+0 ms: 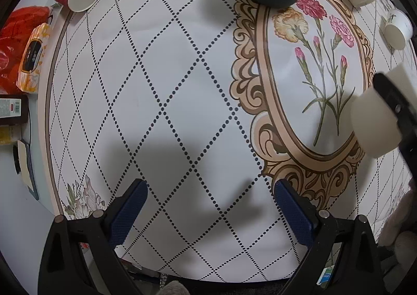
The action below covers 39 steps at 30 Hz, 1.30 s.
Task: Flip cup upside down
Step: 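Lower the inverted white plastic cup onto the carnation print with the right gripper, then open the right gripper and lift it away from the cup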
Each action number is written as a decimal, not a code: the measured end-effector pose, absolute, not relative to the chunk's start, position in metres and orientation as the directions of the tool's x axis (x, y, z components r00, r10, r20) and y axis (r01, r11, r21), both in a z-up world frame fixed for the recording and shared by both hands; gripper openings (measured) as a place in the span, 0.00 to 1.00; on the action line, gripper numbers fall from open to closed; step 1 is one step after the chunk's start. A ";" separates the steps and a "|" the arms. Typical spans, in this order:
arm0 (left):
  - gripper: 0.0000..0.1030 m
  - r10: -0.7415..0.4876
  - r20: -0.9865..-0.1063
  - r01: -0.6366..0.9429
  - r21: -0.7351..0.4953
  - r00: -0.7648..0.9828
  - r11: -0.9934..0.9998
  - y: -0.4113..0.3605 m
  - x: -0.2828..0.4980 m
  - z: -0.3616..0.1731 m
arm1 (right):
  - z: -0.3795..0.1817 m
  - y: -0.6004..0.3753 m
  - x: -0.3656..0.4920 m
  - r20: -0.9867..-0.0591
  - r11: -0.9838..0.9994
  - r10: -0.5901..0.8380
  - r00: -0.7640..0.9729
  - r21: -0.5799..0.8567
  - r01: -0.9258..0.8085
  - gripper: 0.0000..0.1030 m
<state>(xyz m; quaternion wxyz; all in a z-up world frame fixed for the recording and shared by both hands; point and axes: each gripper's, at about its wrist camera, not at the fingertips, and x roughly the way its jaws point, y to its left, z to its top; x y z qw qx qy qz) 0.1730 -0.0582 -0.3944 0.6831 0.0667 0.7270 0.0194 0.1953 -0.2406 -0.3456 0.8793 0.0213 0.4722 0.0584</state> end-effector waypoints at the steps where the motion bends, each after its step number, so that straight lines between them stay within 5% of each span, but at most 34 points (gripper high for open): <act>1: 0.97 0.126 -0.990 0.075 0.122 -0.056 0.990 -0.059 0.173 -0.394 | -0.349 -0.243 0.192 -0.828 0.992 0.125 0.547 0.099 -0.076 0.68; 14: 0.97 0.121 -0.992 0.105 0.117 -0.035 0.988 -0.054 0.172 -0.383 | -0.362 -0.245 0.169 -0.857 0.993 0.114 0.503 0.102 -0.051 0.69; 19: 0.97 0.113 -0.994 0.122 0.112 -0.005 0.986 -0.053 0.175 -0.369 | -0.361 -0.248 0.171 -0.879 0.994 0.106 0.465 0.111 -0.017 0.94; 39: 0.97 -0.003 -0.955 0.271 0.081 0.297 0.959 -0.091 0.125 -0.220 | -0.234 -0.290 0.067 -0.921 0.936 -0.098 0.377 0.044 0.350 0.96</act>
